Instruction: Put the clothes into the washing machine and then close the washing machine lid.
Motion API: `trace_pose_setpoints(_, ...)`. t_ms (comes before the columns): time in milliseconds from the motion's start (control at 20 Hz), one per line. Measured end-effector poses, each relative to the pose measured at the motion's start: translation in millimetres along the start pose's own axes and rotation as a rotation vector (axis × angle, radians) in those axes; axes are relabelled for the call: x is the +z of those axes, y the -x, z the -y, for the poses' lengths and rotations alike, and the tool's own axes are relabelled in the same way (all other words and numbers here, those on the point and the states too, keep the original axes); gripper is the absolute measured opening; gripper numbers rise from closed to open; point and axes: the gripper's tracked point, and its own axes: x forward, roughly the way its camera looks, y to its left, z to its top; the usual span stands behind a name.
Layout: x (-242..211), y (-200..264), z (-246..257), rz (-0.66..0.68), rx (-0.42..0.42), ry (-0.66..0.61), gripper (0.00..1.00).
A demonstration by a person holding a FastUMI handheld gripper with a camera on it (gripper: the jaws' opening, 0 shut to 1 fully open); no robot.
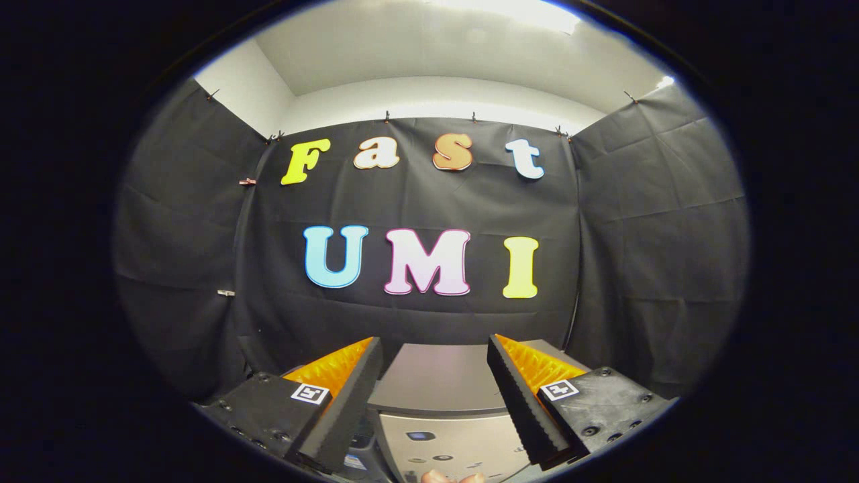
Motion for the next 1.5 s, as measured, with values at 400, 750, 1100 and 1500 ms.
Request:
trace_pose_setpoints(400,6.0,32.8,43.9,0.037,-0.094,0.042,0.98)
trace_pose_setpoints(750,6.0,57.0,48.0,0.050,-0.102,0.032,0.98)
trace_pose_setpoints(1100,-17.0,58.7,55.7,-0.011,-0.130,0.005,0.98)
trace_pose_setpoints(1500,-21.2,80.5,66.5,-0.034,-0.163,-0.075,0.99)
